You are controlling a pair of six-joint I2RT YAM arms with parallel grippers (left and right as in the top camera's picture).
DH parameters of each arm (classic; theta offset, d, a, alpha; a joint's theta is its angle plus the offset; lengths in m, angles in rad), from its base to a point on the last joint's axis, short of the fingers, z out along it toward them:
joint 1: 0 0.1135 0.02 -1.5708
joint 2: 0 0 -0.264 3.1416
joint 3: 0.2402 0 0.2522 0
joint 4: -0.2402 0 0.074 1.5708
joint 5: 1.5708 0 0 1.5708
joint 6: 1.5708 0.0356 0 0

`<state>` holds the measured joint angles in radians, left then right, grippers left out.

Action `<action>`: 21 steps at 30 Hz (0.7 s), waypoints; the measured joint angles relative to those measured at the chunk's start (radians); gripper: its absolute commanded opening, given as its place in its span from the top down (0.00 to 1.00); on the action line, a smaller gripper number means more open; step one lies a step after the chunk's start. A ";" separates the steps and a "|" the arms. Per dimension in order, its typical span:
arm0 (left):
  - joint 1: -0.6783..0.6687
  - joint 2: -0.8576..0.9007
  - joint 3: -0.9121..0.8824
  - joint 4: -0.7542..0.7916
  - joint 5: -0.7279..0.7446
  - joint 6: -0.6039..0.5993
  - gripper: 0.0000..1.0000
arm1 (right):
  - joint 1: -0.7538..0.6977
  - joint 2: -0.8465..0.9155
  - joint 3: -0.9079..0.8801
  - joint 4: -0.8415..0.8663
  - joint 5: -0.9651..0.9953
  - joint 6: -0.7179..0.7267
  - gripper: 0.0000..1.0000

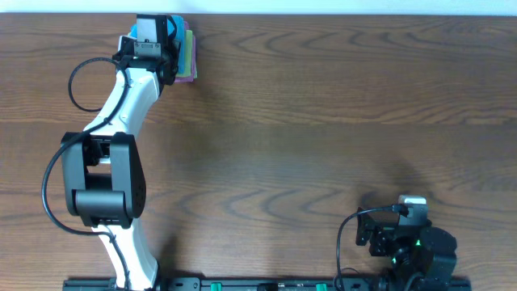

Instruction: Fold the cloth

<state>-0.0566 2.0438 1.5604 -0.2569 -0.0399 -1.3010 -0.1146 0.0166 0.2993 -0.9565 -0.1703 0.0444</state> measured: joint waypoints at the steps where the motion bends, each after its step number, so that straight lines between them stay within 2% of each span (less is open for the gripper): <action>1: 0.000 0.000 0.000 0.000 0.004 -0.008 0.05 | 0.000 0.000 0.000 0.000 0.000 0.000 0.01; 2: 0.000 0.000 0.000 -0.002 0.010 -0.004 0.02 | 0.000 0.000 0.000 0.000 0.000 0.000 0.01; 5: -0.004 -0.003 0.000 -0.050 0.015 -0.005 0.05 | 0.000 0.000 0.000 0.000 0.000 0.000 0.01; 11: -0.037 -0.084 0.000 -0.301 -0.013 0.005 0.05 | 0.000 0.000 0.000 0.000 0.002 0.000 0.01; 14: -0.049 -0.185 -0.001 -0.398 -0.019 0.085 0.05 | 0.000 0.000 0.000 0.000 0.003 0.000 0.01; 21: -0.069 -0.459 -0.002 -0.582 -0.054 0.380 0.05 | 0.000 0.000 0.000 0.000 0.003 0.000 0.01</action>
<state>-0.1257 1.5852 1.5589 -0.8387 -0.0937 -0.9211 -0.1146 0.0170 0.2993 -0.9562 -0.1677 0.0444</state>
